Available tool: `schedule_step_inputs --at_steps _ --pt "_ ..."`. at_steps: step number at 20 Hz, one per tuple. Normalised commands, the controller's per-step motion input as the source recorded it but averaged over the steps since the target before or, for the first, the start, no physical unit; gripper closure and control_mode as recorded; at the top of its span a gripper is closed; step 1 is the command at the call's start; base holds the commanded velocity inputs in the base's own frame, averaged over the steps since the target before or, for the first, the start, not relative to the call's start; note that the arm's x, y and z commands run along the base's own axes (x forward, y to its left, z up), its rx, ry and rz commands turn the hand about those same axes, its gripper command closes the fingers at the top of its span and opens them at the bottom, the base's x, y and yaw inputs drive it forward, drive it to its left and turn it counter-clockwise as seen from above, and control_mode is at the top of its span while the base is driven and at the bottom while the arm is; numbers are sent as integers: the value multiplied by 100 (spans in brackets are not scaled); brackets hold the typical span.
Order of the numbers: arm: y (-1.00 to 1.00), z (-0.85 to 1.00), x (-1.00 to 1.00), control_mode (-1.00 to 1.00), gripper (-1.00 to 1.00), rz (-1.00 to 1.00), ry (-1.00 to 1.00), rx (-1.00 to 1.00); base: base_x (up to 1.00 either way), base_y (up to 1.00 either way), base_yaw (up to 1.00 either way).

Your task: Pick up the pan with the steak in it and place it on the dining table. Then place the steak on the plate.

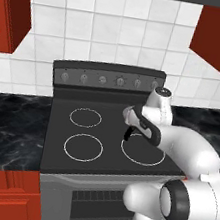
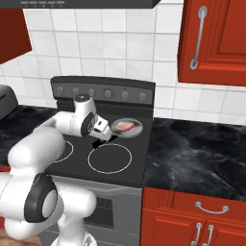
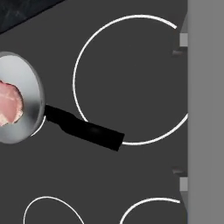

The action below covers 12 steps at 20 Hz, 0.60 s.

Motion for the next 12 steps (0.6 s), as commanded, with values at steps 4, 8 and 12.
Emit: schedule_step_inputs --at_steps 4,8,12 --pt "17 -37 26 -100 -100 -11 0 0 0 0 0" --pt "28 -33 26 -100 -100 -13 0 0 0 0 0" --pt "23 -27 30 -100 -100 -11 0 -1 0 0 0"
